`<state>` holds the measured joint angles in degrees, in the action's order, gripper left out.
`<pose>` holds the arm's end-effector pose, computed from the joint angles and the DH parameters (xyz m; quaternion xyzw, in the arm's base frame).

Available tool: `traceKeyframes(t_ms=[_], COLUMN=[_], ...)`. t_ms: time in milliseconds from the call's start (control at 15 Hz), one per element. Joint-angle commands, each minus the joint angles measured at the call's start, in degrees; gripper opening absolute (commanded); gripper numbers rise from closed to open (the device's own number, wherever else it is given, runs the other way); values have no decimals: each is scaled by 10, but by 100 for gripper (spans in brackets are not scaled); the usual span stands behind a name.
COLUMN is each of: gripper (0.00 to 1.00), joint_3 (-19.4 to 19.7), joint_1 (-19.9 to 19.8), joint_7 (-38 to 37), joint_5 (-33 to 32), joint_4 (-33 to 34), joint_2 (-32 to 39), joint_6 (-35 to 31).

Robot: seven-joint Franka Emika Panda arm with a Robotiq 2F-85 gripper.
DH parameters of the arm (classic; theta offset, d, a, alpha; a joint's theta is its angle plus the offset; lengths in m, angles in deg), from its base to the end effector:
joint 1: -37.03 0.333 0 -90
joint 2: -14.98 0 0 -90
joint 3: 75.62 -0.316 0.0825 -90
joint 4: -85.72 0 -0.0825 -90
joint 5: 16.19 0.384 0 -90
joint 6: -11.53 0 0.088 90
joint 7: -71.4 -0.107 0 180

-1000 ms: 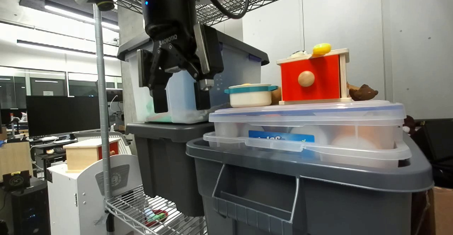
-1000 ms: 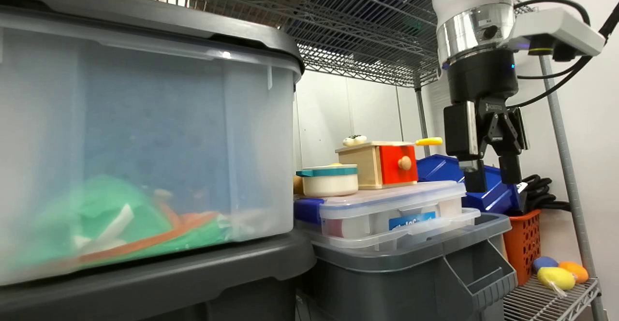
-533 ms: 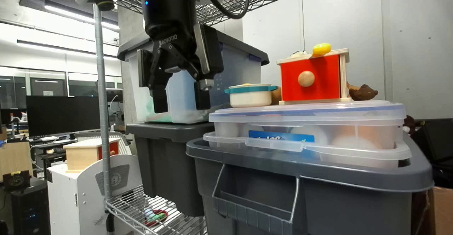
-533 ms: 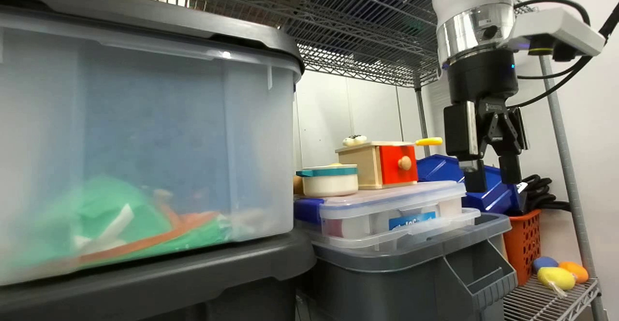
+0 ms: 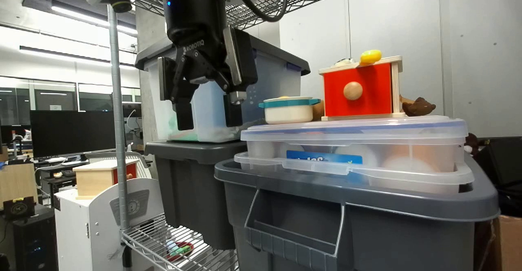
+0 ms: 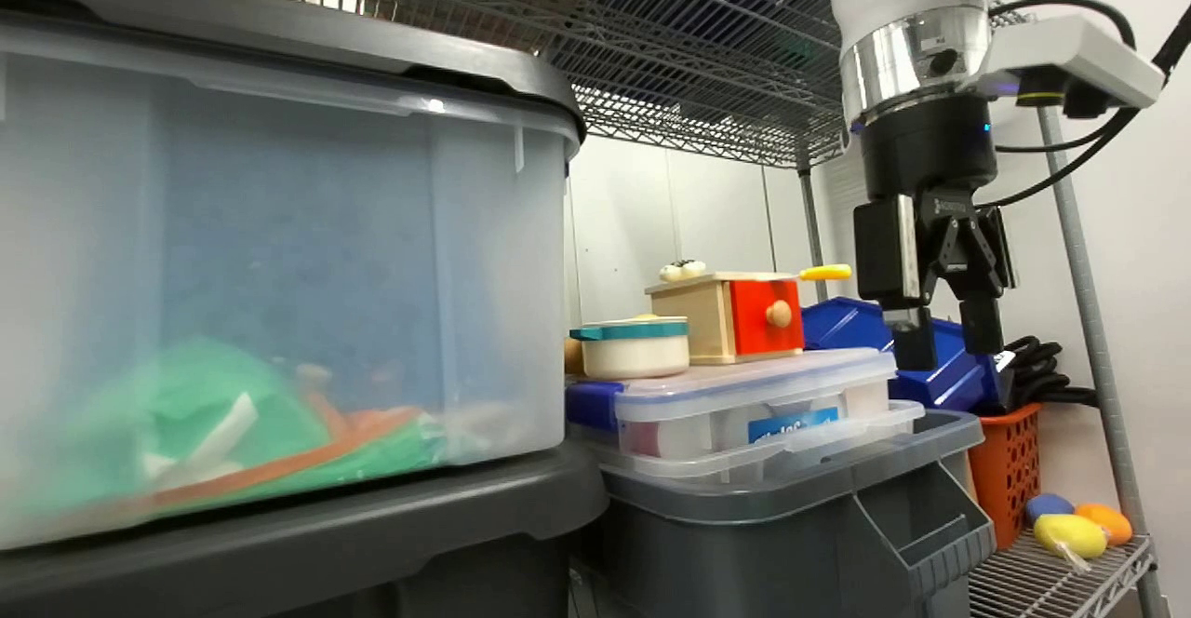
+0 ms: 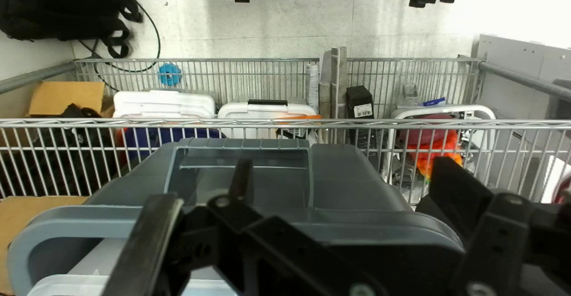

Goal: Open the red drawer, pick up the knife from the top of the drawer and put it in the red drawer

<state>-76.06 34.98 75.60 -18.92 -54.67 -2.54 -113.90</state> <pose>0.4433 -0.0141 0.4171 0.9989 0.0358 0.0212 0.0220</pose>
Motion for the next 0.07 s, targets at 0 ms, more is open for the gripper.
traceKeyframes(t_ms=[0], gripper=[100], joint_3=[5], joint_1=[6], joint_7=[-2], joint_5=[-2], joint_4=[1], joint_2=[0], joint_6=[1])
